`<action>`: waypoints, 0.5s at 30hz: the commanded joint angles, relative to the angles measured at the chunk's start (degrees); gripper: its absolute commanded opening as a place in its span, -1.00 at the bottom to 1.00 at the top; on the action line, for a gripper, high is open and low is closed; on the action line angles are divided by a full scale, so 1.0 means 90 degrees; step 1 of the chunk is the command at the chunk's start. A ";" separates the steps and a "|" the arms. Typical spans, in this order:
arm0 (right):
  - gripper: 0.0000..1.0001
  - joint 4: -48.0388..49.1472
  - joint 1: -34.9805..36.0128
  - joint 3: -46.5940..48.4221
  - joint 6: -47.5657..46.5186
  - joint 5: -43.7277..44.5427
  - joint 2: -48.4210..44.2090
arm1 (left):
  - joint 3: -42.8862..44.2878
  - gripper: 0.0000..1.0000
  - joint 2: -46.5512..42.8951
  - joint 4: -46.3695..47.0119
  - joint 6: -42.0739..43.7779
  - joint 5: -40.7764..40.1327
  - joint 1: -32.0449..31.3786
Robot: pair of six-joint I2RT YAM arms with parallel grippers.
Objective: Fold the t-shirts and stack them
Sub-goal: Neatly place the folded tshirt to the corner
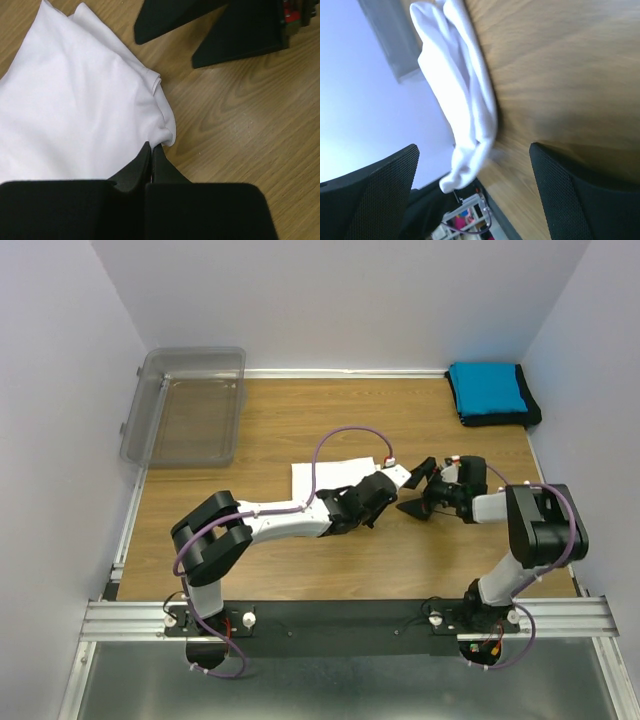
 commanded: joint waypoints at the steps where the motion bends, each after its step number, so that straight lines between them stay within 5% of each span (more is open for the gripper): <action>1: 1.00 0.0594 0.0566 0.0111 0.0446 0.0452 0.0923 | -0.0084 -0.99 -0.0197 0.0080 -0.0125 0.0101 0.0026; 10: 0.89 0.0467 0.1710 0.0864 0.0651 0.0951 0.1765 | -0.0123 -0.96 -0.0461 0.0187 -0.0350 0.0218 0.0006; 15: 0.50 -0.0352 0.2022 0.1624 -0.0049 0.1302 0.1970 | -0.0143 -0.93 -0.0442 0.0265 -0.0448 0.0316 -0.0082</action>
